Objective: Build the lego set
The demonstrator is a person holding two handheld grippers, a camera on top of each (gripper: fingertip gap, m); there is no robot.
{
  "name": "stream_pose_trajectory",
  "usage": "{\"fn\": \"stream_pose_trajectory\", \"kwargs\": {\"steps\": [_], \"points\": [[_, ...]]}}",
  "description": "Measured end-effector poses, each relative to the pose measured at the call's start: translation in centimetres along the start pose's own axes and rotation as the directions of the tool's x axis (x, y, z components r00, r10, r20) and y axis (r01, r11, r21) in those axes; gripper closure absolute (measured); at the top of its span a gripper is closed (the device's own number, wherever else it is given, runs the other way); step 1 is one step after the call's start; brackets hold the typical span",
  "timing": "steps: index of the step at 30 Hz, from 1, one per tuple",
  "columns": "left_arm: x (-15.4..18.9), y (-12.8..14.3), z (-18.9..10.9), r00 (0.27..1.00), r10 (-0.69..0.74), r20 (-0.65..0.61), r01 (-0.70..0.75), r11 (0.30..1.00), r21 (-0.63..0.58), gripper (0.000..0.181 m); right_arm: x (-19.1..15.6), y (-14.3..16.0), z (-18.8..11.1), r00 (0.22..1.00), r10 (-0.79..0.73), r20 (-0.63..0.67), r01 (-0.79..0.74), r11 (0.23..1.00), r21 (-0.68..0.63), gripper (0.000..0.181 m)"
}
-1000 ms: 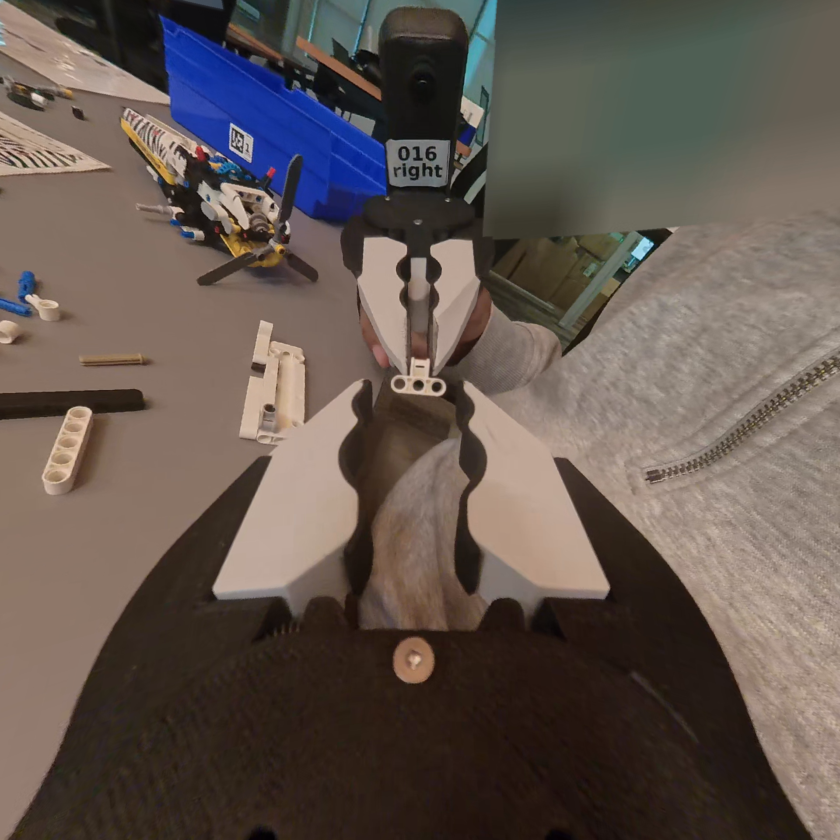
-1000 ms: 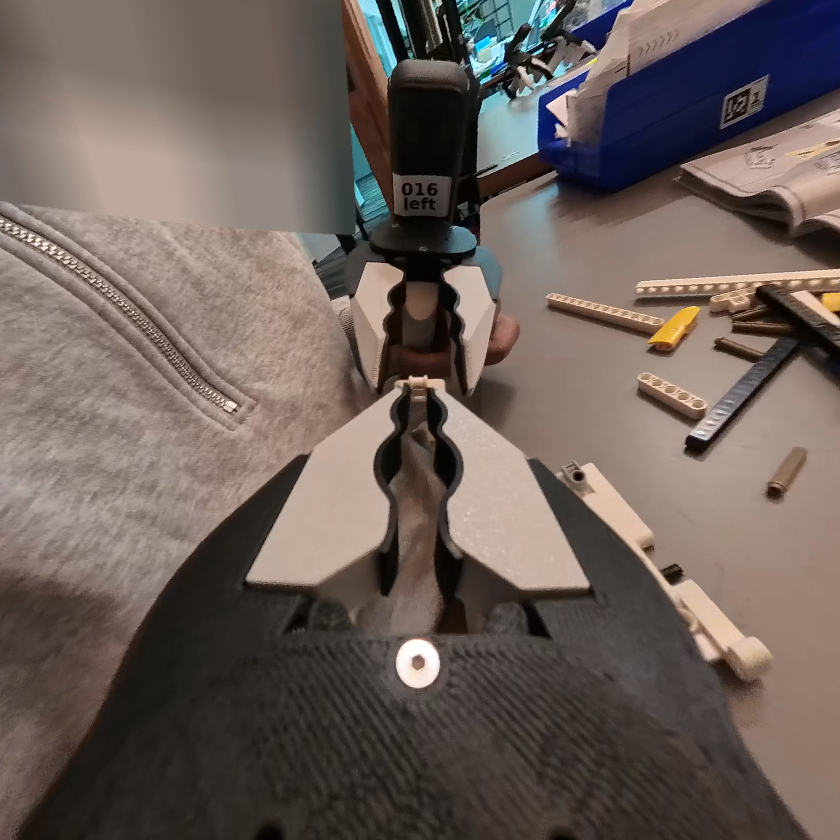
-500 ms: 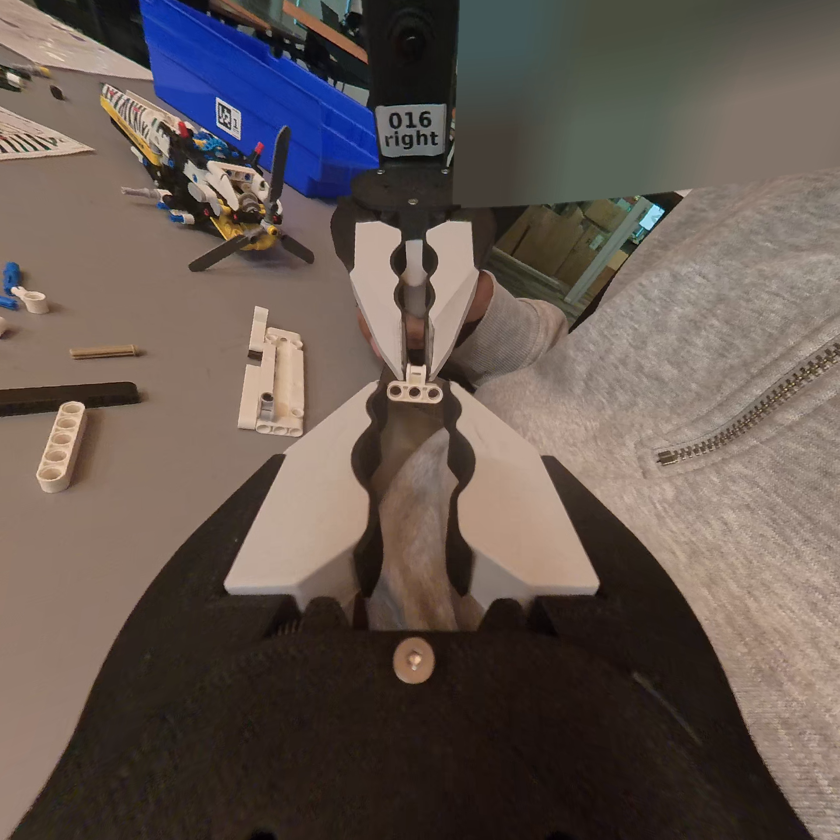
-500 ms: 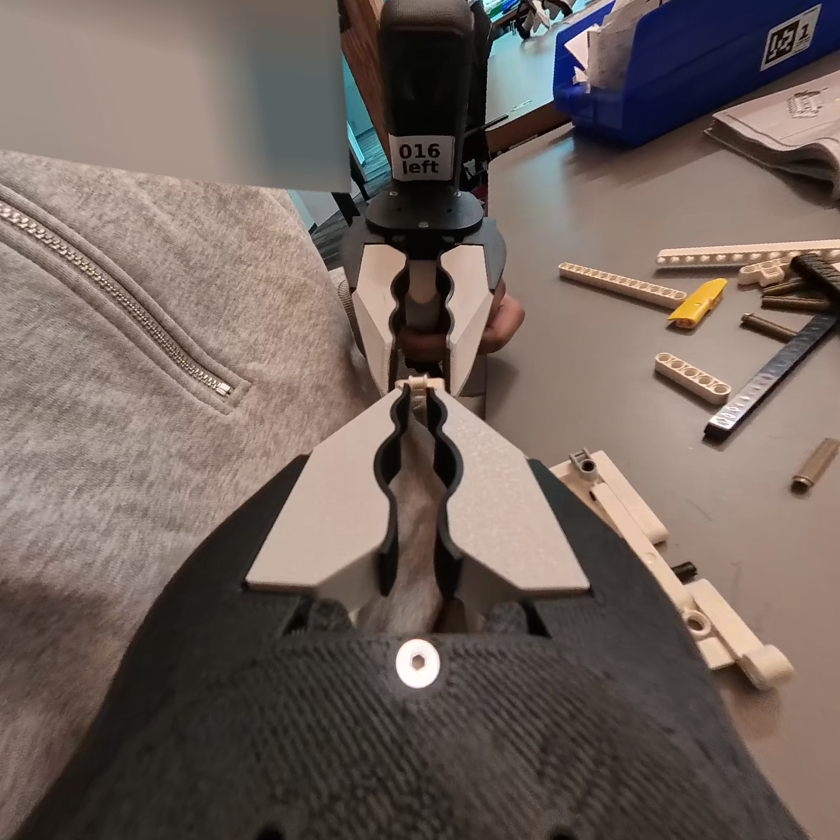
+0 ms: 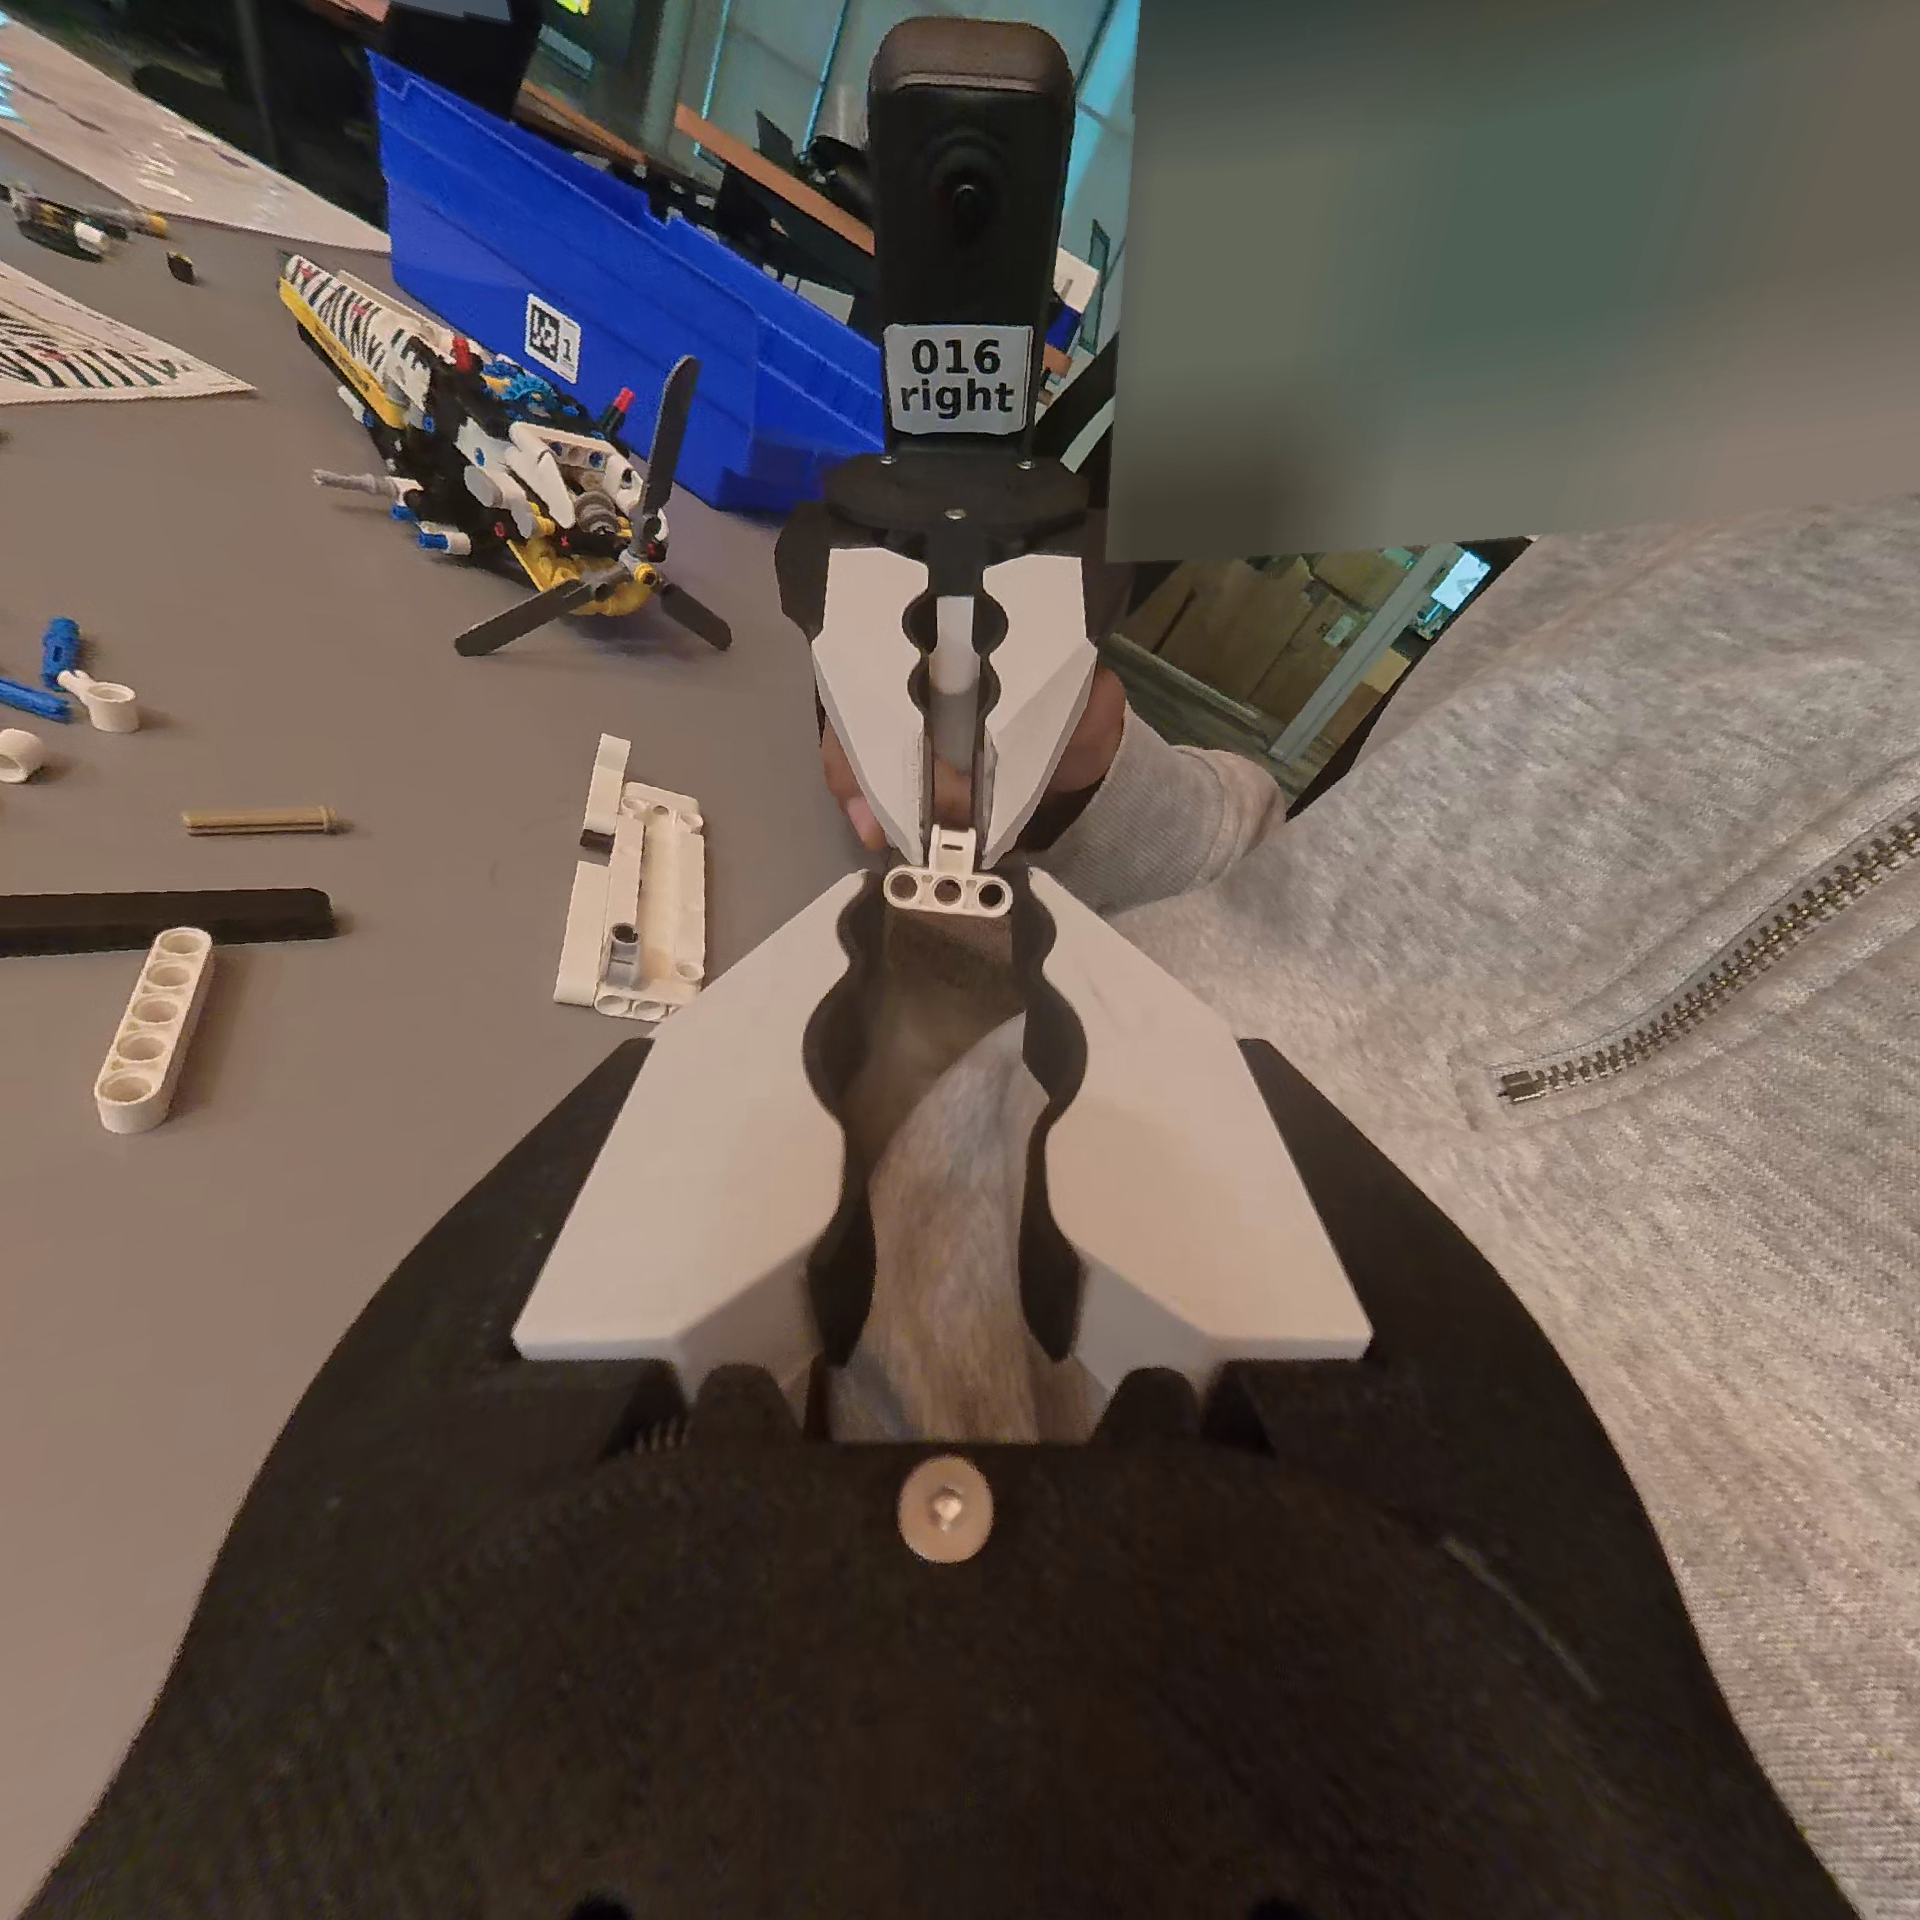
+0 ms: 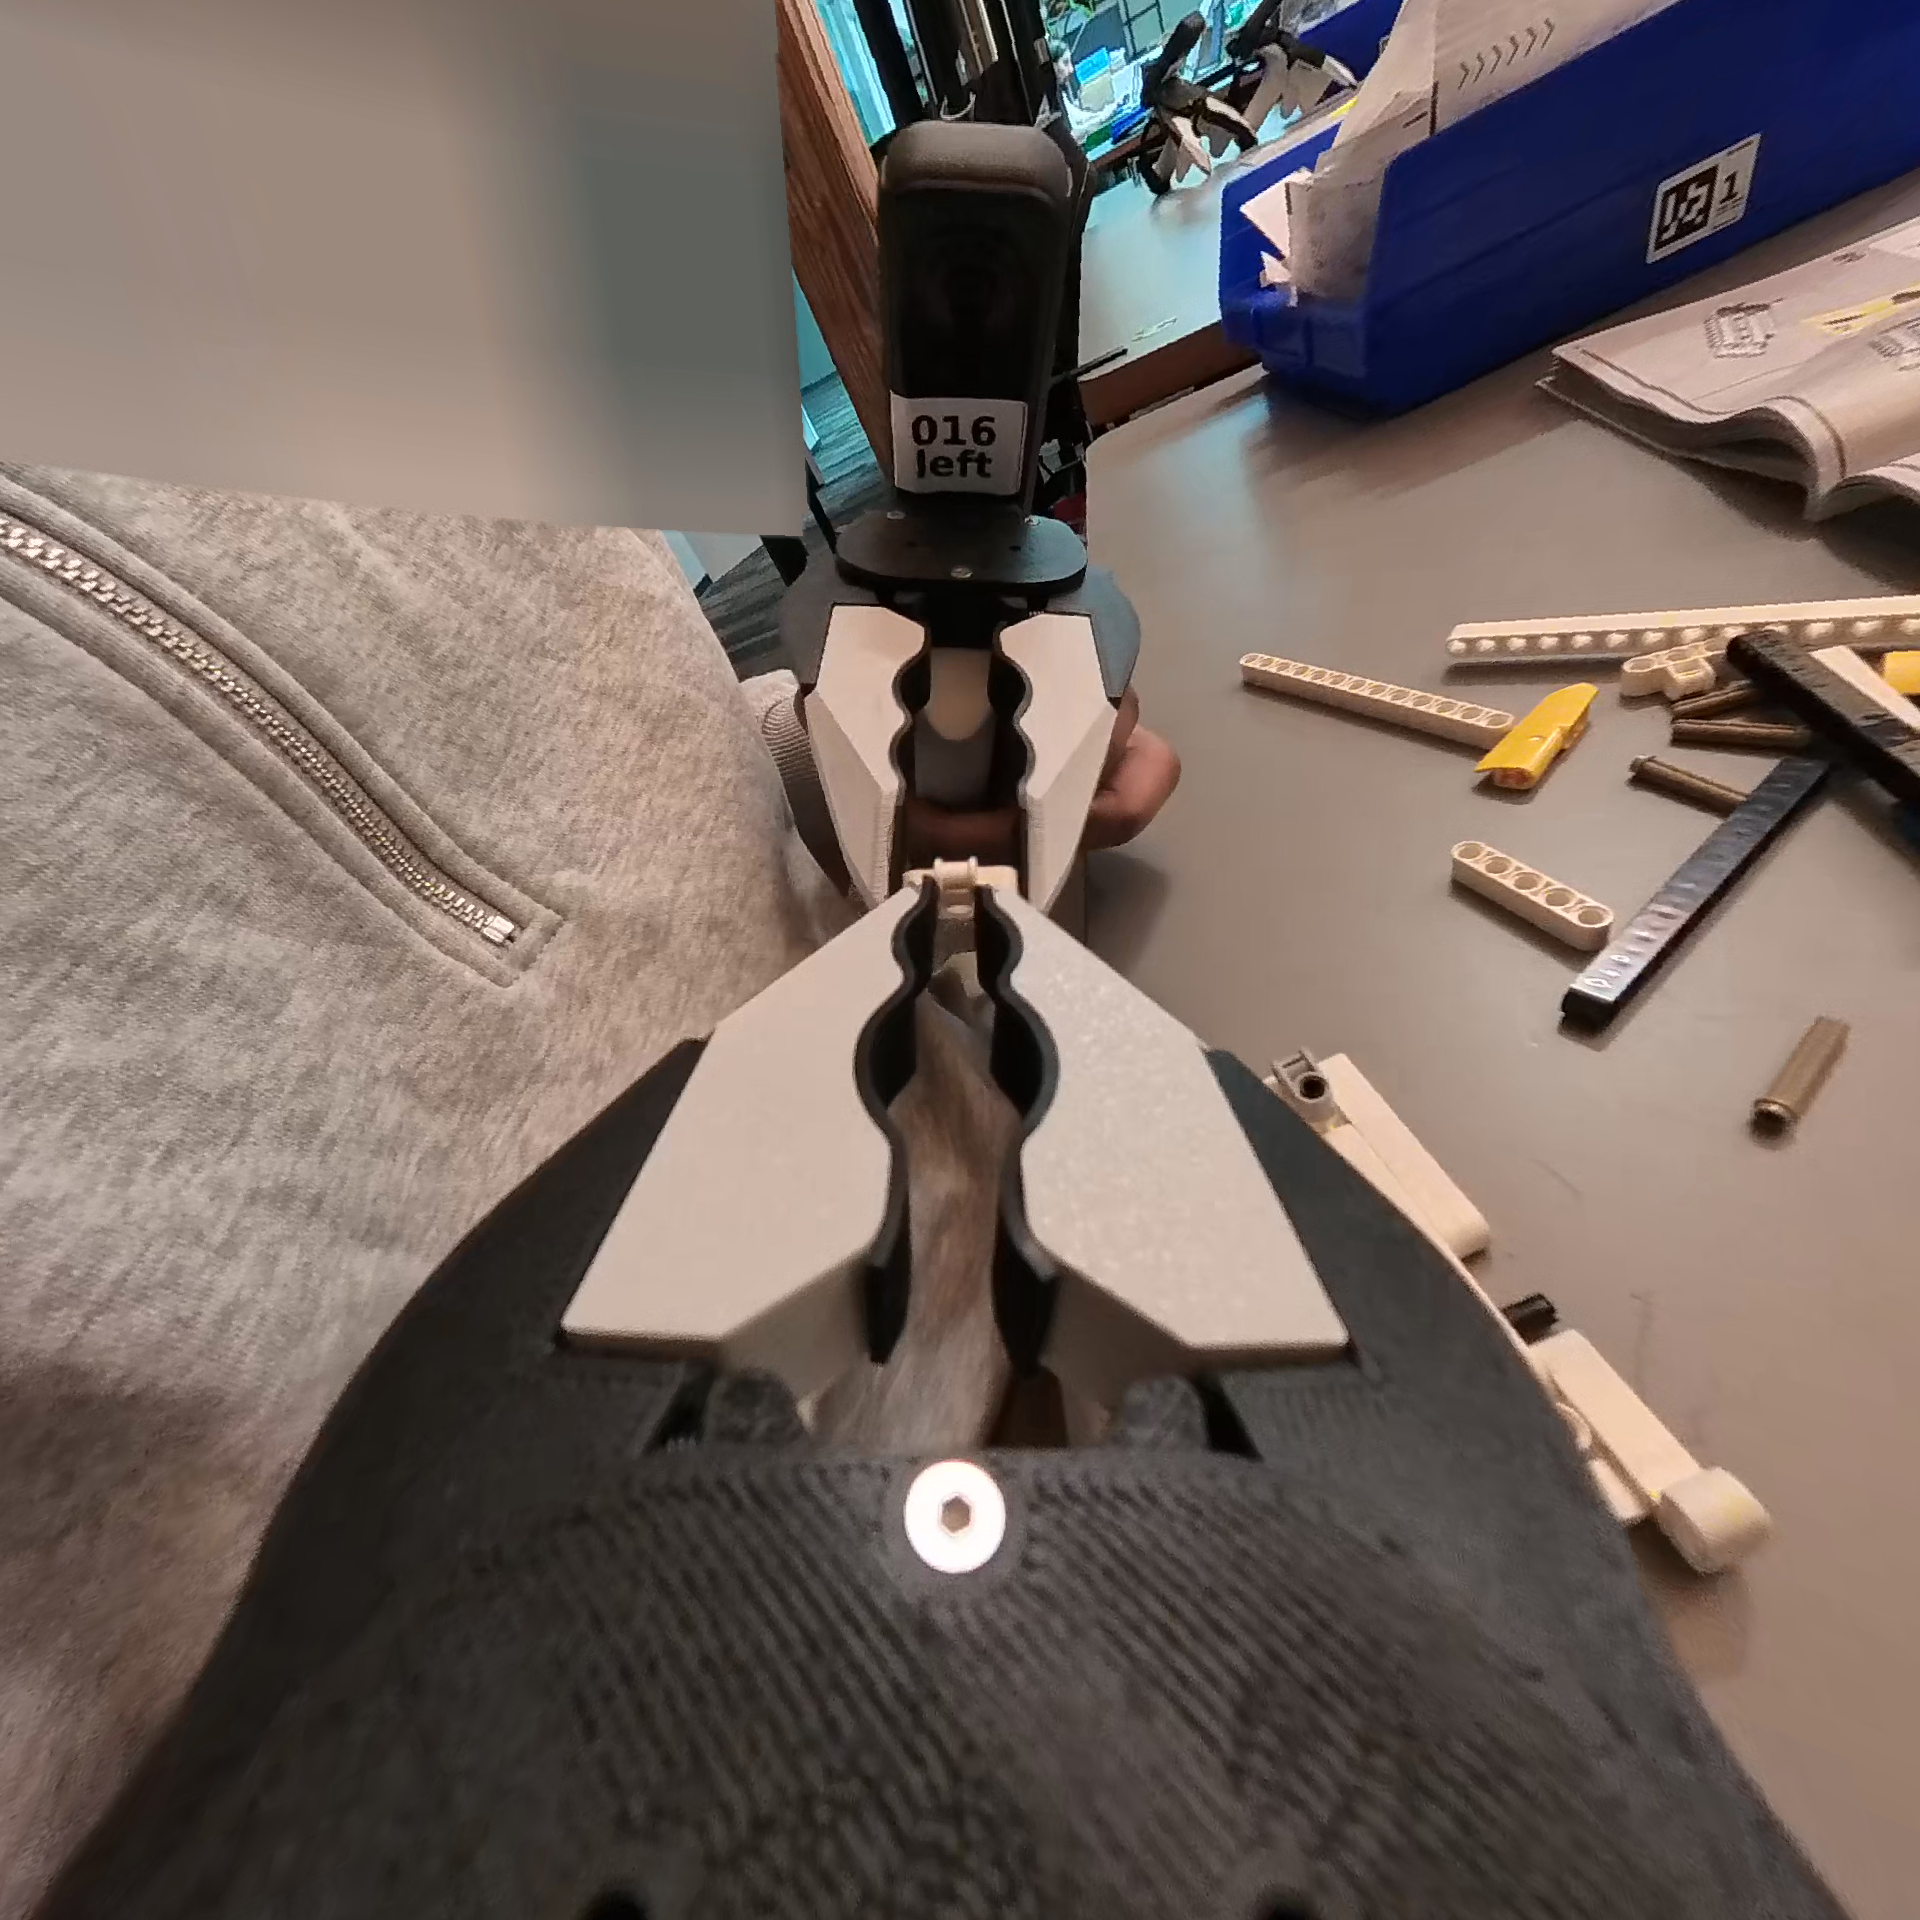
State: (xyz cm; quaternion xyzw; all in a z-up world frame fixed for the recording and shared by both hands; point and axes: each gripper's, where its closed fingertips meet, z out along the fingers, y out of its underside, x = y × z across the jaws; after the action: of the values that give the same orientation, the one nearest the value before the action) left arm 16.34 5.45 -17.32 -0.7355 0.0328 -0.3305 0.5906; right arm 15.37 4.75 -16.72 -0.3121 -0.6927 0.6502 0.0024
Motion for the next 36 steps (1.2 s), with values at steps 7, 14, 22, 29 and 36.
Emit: {"fn": "stream_pose_trajectory", "kwargs": {"steps": [7, 14, 22, 29, 36], "points": [[0.0, -0.3, 0.0, 1.000, 0.011, -0.009, -0.011, 1.000, 0.018, 0.159, 0.0, -0.3, 0.0, 1.000, -0.001, 0.001, 0.001, 1.000, 0.015, 0.176], [-0.5, -0.9, -0.3, 1.000, 0.007, 0.021, -0.008, 0.999, 0.046, 0.159, 0.4, -0.9, -0.1, 0.998, -0.044, -0.053, 0.046, 0.998, 0.041, 0.175], [-2.7, -5.0, -4.0, 0.991, -0.134, 0.029, 0.116, 0.934, 0.338, 0.160, 3.3, -3.5, -2.4, 0.958, -0.042, -0.285, 0.093, 0.982, 0.166, 0.160], [-3.9, -6.6, -6.8, 0.976, -0.218, -0.017, 0.199, 0.852, 0.485, 0.160, 7.7, -3.8, -3.5, 0.804, -0.106, -0.585, 0.154, 0.988, 0.032, 0.161], [-3.8, -6.2, -6.4, 0.981, -0.194, 0.026, 0.161, 0.874, 0.459, 0.159, 11.7, -4.4, -2.8, 0.726, -0.074, -0.684, 0.034, 0.997, -0.071, 0.162]]}}
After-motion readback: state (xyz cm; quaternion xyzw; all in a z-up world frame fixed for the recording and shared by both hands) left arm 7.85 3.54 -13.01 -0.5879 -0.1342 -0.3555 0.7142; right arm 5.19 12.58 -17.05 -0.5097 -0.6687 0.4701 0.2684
